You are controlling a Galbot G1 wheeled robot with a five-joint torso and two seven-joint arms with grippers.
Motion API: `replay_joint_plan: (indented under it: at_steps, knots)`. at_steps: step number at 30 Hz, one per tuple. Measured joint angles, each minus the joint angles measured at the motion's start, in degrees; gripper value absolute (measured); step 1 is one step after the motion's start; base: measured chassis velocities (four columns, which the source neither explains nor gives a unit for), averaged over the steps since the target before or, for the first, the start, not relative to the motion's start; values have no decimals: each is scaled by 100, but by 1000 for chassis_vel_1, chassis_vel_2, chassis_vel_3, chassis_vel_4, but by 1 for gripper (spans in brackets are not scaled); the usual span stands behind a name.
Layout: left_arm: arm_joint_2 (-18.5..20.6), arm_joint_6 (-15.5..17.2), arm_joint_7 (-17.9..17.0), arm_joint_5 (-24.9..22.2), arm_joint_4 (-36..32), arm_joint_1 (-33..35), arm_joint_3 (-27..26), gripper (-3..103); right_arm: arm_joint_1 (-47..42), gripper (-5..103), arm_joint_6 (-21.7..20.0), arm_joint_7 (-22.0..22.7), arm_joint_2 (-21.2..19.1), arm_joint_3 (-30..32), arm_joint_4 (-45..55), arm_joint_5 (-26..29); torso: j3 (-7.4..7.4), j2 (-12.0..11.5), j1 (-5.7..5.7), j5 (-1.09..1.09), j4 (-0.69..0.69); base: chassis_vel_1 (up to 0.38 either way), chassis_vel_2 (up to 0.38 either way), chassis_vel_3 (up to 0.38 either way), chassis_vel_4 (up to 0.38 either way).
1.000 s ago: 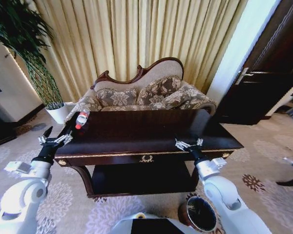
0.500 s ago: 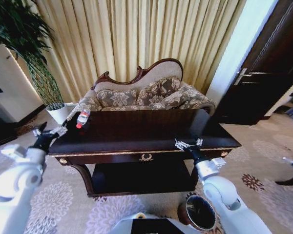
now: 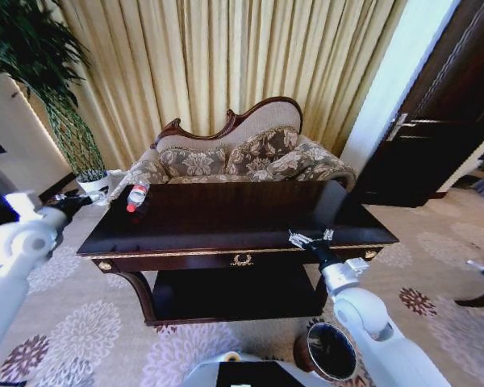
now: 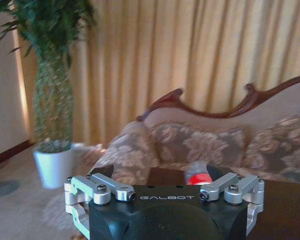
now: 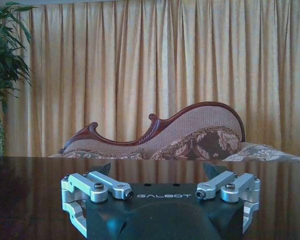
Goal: Move to the front of the table and place the trash on the table into the trash bin.
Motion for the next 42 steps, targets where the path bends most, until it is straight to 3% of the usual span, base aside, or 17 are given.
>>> replay_joint_plan:
  at_steps: [2, 3, 5, 10, 13, 15, 21, 27, 29, 42]
  knots:
    - [2, -55, 15, -8, 325, -488, 490, 100, 40, 100, -8, 15, -31, -21, -49, 17, 0, 0, 0, -2, 0, 0, 0, 0, 0]
    - [2, -55, 15, -8, 325, -488, 490, 100, 40, 100, -8, 15, -31, -21, -49, 17, 0, 0, 0, -2, 0, 0, 0, 0, 0]
    - [-64, -342, 293, 153, 712, -1093, 1181, 100, 55, 100, -9, 22, -62, -19, -96, 46, 0, 0, 0, -4, -1, 0, 0, 0, 0]
    - [-234, -409, 494, 248, 889, -1683, 1751, 100, 87, 100, -8, 35, -95, 5, -164, 87, 0, 0, 0, -1, 0, 0, 0, 0, 0]
    - [-435, -325, 303, 276, 934, -2014, 2063, 100, 131, 100, -6, 51, -112, 13, -232, 114, 0, 0, 0, 0, -1, 0, 0, 0, 0]
    - [-693, -16, -339, 152, 890, -2284, 2366, 100, 216, 100, -1, 73, -115, 10, -329, 129, 0, 0, 0, -2, -2, 0, 0, 0, 0]
    - [-874, 405, -896, -68, 885, -2570, 2630, 100, 311, 100, 20, 103, -79, -34, -477, 132, 0, 0, 0, -1, 0, 0, 0, 0, 0]
    - [-898, 633, -1104, -307, 984, -2716, 2705, 100, 340, 100, 43, 104, -11, -113, -552, 104, -1, 0, -1, -1, -1, 0, 0, 0, 0]
    - [-859, 882, -1283, -556, 978, -2733, 2649, 100, 380, 100, 80, 110, 34, -189, -614, 58, 0, 0, 0, -2, 0, 0, 0, 0, 0]
    - [-716, 1120, -1305, -407, 1321, -2668, 2545, 100, 445, 100, 129, 154, 83, -305, -706, -16, -1, 1, -1, -2, 0, 0, 0, 0, 0]
